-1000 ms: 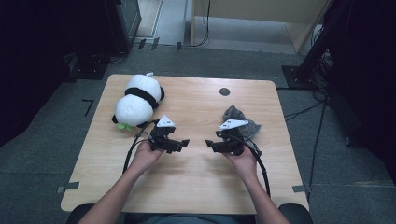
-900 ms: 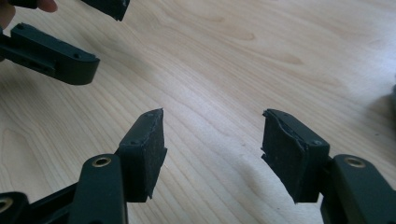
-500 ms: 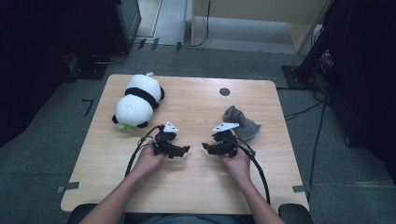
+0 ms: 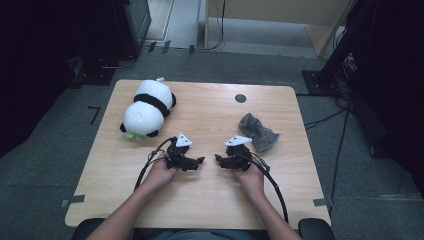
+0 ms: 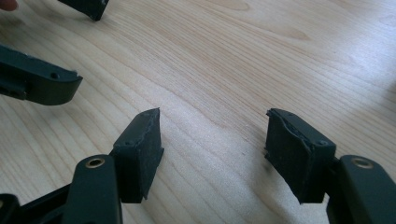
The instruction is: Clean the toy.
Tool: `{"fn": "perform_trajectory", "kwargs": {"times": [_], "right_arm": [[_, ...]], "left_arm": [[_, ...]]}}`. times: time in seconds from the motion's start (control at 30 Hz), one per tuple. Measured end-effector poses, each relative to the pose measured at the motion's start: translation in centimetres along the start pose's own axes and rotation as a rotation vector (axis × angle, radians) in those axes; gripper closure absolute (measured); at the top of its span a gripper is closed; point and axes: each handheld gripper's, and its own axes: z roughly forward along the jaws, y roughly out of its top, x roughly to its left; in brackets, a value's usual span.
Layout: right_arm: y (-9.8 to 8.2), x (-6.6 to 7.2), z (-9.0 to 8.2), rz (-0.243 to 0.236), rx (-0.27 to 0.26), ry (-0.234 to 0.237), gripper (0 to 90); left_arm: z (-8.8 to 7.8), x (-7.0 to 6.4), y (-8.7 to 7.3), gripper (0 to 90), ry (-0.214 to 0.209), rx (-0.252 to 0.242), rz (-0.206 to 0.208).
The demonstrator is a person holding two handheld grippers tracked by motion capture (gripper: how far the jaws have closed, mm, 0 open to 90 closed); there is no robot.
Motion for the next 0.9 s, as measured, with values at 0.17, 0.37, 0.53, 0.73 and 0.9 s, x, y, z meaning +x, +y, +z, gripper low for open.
{"fn": "perform_trajectory", "kwargs": {"times": [0.17, 0.37, 0.53, 0.73, 0.9], "right_arm": [[-0.78, -0.03, -0.04, 0.004, -0.053, 0.001, 34.8], [-0.75, -0.01, 0.02, 0.002, -0.054, 0.003, 32.3], [-0.72, 0.03, 0.07, -0.014, -0.042, 0.016, 27.0], [-0.65, 0.14, 0.19, -0.031, -0.025, 0.03, 16.9], [-0.67, 0.19, 0.24, -0.016, -0.02, 0.01, 13.7]], "left_arm": [[0.04, -0.08, 0.0, 16.1, 0.004, 0.0, 0.002], [0.08, -0.2, 0.01, 16.2, 0.013, 0.002, 0.011], [0.07, -0.17, 0.0, 16.2, 0.011, 0.002, 0.009], [0.15, -0.47, 0.03, 16.1, 0.032, 0.011, 0.028], [0.18, -0.61, 0.02, 16.2, 0.042, 0.014, 0.04]]}}
